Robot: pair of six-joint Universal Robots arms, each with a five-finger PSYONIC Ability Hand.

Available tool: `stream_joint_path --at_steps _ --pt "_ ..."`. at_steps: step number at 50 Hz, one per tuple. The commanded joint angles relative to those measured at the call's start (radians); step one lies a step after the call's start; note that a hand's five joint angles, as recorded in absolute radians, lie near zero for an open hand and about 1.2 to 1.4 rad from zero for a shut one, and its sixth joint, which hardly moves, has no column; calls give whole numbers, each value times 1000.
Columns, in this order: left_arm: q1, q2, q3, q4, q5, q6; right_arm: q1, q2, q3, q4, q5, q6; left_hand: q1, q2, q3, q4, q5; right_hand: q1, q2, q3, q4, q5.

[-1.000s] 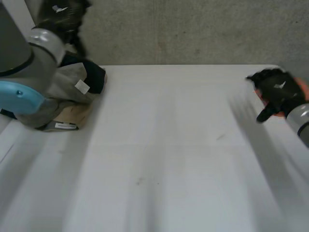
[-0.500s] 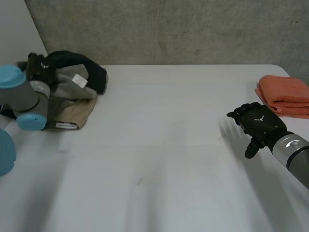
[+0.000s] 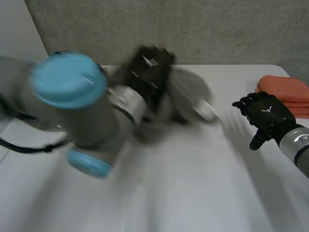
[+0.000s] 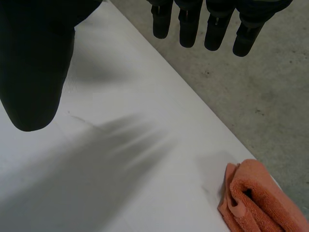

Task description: Fold the laundry.

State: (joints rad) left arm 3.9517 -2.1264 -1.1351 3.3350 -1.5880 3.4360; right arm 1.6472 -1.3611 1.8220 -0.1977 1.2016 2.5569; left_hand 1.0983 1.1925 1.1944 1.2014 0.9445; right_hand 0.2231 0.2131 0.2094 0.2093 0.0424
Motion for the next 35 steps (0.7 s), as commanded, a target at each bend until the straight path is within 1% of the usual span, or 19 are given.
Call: stream_joint_path --at_steps 1,2,3,4,7,8,10,12,15,19,23,25,26,27,29,30,31,34,35 --pt "-106 -294 139 -86 -71 29 -6 0 0 1 29 58 -672 -767 -768 -775 -693 -49 -39 -35 -35 -42" --pt "-112 -303 147 -106 -90 37 -7 -1 -1 1 29 68 -746 -840 -842 -849 -767 -49 -39 -35 -35 -42" --pt "-123 -305 152 -133 -120 51 -9 -1 -4 1 29 77 -878 -972 -974 -981 -898 -49 -39 -35 -35 -42" --pt "-124 -303 147 -144 -133 54 -12 -1 -7 1 30 85 -914 -1008 -1010 -1017 -935 -49 -39 -35 -35 -42" --pt "-124 -250 136 -155 -158 48 -44 -13 -12 3 32 118 -923 -1017 -1019 -1026 -944 -49 -39 -35 -35 -42" --pt "-118 -192 120 -155 -159 46 -49 -21 -12 4 32 123 -920 -1014 -1016 -1023 -941 -49 -39 -35 -35 -42" --pt "-106 -133 88 -155 -156 45 -52 -35 -12 11 32 132 -920 -1014 -1016 -1023 -941 -49 -39 -35 -35 -42" --pt "-69 -51 29 -149 -150 39 -50 -52 -13 26 32 154 -917 -1011 -1013 -1020 -938 -49 -39 -35 -35 -42" --pt "-28 14 -17 -141 -142 42 -47 -64 -20 58 32 189 -897 -991 -993 -1000 -917 -49 -39 -35 -35 -42" --pt "14 68 -81 -152 -99 48 -40 -75 -29 116 29 200 -882 -976 -978 -985 -903 -49 -39 -35 -35 -42" --pt "67 80 -175 -152 -29 57 -14 -119 -24 184 7 166 -797 -891 -893 -900 -818 -49 -39 -35 -35 -42" --pt "116 83 -235 -149 25 66 -1 -130 -20 204 4 131 -744 -838 -840 -847 -765 -49 -39 -35 -35 -42" --pt "130 83 -251 -147 45 74 3 -134 -11 218 3 81 -723 -818 -820 -827 -744 -39 -29 -25 -25 -33" --pt "158 83 -285 -146 86 94 11 -135 -4 222 1 45 -709 -803 -805 -812 -730 -9 1 4 5 -3" --pt "184 82 -311 -141 129 123 14 -138 11 230 -4 -13 -709 -803 -805 -812 -729 17 27 31 31 24" --pt "196 80 -324 -135 150 137 23 -141 29 233 -4 -82 -706 -800 -802 -809 -727 35 45 49 49 41" --pt "217 74 -342 -121 190 172 32 -136 36 235 -2 -116 -706 -800 -802 -809 -726 44 54 58 58 50" --pt "254 66 -361 -77 247 229 84 -135 68 238 4 -228 -709 -803 -805 -812 -729 73 83 87 87 79" --pt "271 59 -367 -43 276 258 98 -135 78 238 6 -253 -709 -803 -805 -812 -729 73 83 87 87 79"
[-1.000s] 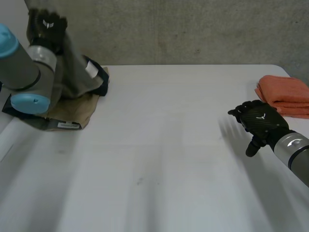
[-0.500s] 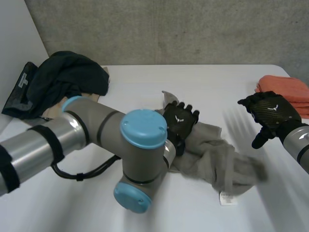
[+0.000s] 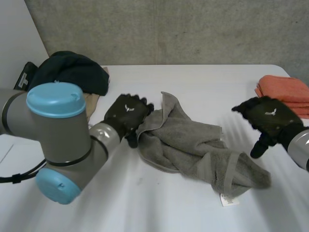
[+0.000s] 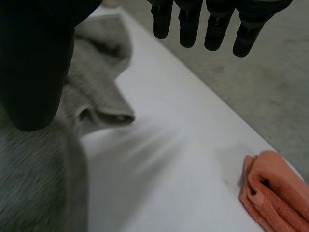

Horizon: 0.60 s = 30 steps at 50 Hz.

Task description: Fold the laundry.

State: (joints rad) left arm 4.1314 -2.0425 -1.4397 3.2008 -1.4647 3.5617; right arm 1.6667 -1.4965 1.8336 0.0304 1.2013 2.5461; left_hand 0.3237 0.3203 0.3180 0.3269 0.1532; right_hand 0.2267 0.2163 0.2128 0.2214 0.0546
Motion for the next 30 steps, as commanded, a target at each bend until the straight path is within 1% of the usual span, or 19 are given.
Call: stream_joint_path --at_steps 1,3,4,7,10,14,19,22,24,25,26,27,28,29,30 --pt "99 -34 -64 111 167 147 90 2 76 8 9 -262 63 66 69 60 59 70 80 84 75 67" --pt "113 -56 -60 152 193 176 107 1 107 6 -2 -299 57 61 63 54 53 70 80 84 75 67" --pt "122 -82 -51 197 217 208 110 -1 116 2 -5 -303 43 46 48 39 39 70 80 84 75 67" --pt "138 -129 -27 260 257 255 123 -5 144 -13 -6 -302 37 40 42 33 33 70 80 84 75 67" --pt "145 -197 31 274 289 301 126 1 171 -50 -19 -302 34 37 39 31 30 67 77 81 72 64" --pt "141 -269 88 272 313 347 143 5 194 -119 -22 -302 31 34 36 28 27 67 77 81 72 64" --pt "138 -321 137 274 354 400 157 44 201 -168 -19 -302 31 34 36 28 27 96 106 110 101 93" --pt "128 -369 170 274 376 433 160 105 193 -198 -17 -300 54 58 60 51 50 216 227 230 221 214" --pt "124 -386 179 274 380 446 162 137 190 -221 -17 -299 98 101 104 95 94 418 428 432 423 416" --pt "116 -395 188 275 380 456 162 140 188 -228 -17 -297 235 238 241 232 231 547 557 561 552 544" --pt "112 -397 191 275 380 459 162 142 187 -236 -16 -294 326 330 332 323 322 711 721 725 716 708" --pt "105 -398 196 275 380 462 160 142 182 -254 -16 -281 420 424 426 417 416 1056 1066 1069 1061 1053" --pt "99 -400 200 275 380 463 159 141 179 -265 -16 -271 535 538 540 531 530 1168 1179 1182 1174 1166" --pt "87 -403 208 278 379 465 159 140 174 -274 -14 -258 882 885 887 878 877 1170 1180 1183 1175 1167" --pt "82 -404 214 278 379 465 160 139 168 -282 -13 -242 1071 1074 1076 1067 1067 1170 1180 1183 1175 1167"
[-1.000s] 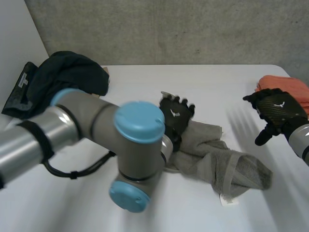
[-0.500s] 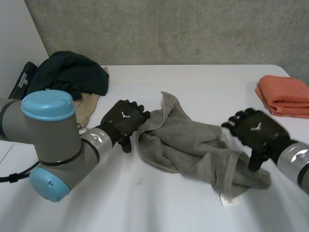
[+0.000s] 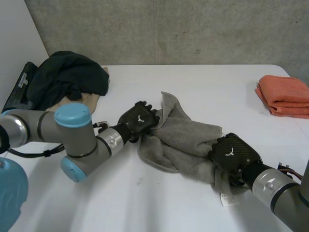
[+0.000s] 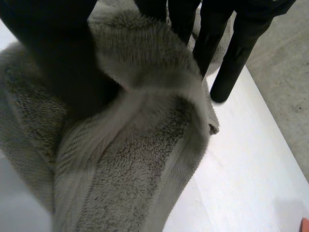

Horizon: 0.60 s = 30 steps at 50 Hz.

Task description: Fold the laundry.

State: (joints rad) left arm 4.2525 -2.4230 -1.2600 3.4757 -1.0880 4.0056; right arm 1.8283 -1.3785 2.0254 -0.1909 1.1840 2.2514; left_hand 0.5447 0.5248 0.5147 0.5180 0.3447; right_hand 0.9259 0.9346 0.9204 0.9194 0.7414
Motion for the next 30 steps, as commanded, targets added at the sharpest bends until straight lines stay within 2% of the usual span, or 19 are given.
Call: stream_joint_path --at_steps 1,5,9,10,15,17,19,23,28,29,30 --pt "-42 -24 39 5 -1 21 -1 13 -40 -70 9 94 852 871 882 878 877 470 462 476 477 480" --pt "-57 -25 71 9 -29 20 -10 -31 -109 -67 23 213 852 871 882 878 877 470 462 476 477 480" --pt "-60 14 77 11 -108 7 -14 -54 -200 -56 46 336 852 871 882 878 877 470 462 476 477 480" --pt "-59 77 68 8 -154 -2 -15 -57 -224 -50 55 356 852 871 882 878 877 470 462 476 477 480" --pt "-60 274 -30 0 -253 -86 -47 -41 -408 42 129 458 852 871 882 878 877 470 462 476 477 480" --pt "-60 332 -76 -3 -268 -124 -82 7 -508 105 146 478 852 871 882 878 877 470 462 476 477 480" --pt "-62 445 -183 -4 -277 -187 -96 128 -634 175 160 479 852 871 882 878 877 470 462 476 477 480" --pt "-65 537 -332 0 -279 -240 -95 307 -822 280 187 487 852 871 882 878 877 470 462 476 477 480" --pt "-109 548 -432 5 -282 -255 -90 505 -1000 318 270 490 852 871 882 878 877 470 462 476 477 480" --pt "-123 545 -435 6 -283 -257 -90 531 -1020 318 282 490 852 871 882 878 877 367 358 372 373 377" --pt "-138 541 -435 9 -288 -257 -89 568 -1049 320 310 490 852 871 882 878 877 -367 -375 -361 -360 -357"
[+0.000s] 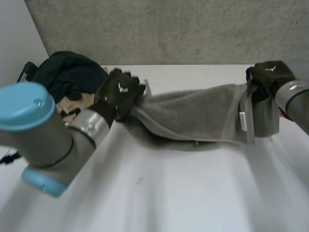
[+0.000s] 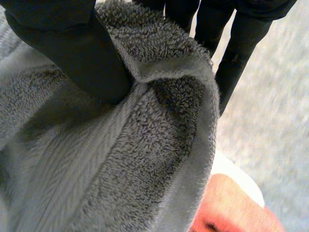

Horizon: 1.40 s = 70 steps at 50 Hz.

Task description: Fold the laundry.

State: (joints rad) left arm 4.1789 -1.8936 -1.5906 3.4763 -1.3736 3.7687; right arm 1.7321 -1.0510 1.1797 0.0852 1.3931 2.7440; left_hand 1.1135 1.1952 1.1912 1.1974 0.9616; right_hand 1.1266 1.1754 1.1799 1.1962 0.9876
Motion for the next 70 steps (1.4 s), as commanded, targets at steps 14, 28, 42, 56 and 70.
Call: stream_joint_path --at_steps 14,28,42,56,70 --pt "-125 -32 34 -3 -206 -23 23 -102 107 36 121 -32 283 201 205 199 260 -952 -1001 -1005 -1022 -988" --pt "-163 -2 132 -91 -213 -161 136 -343 612 -19 -48 107 283 201 205 199 260 -868 -917 -922 -938 -904" --pt "-178 8 170 -174 -217 -273 268 21 460 -338 127 259 283 201 205 199 260 -787 -835 -840 -856 -822" --pt "-178 45 170 -191 -252 -356 279 125 334 -392 173 347 283 201 205 199 260 270 221 216 200 234" --pt "-97 139 152 -342 -254 -348 100 -322 302 -98 -28 -30 283 201 205 199 260 270 221 216 200 234"
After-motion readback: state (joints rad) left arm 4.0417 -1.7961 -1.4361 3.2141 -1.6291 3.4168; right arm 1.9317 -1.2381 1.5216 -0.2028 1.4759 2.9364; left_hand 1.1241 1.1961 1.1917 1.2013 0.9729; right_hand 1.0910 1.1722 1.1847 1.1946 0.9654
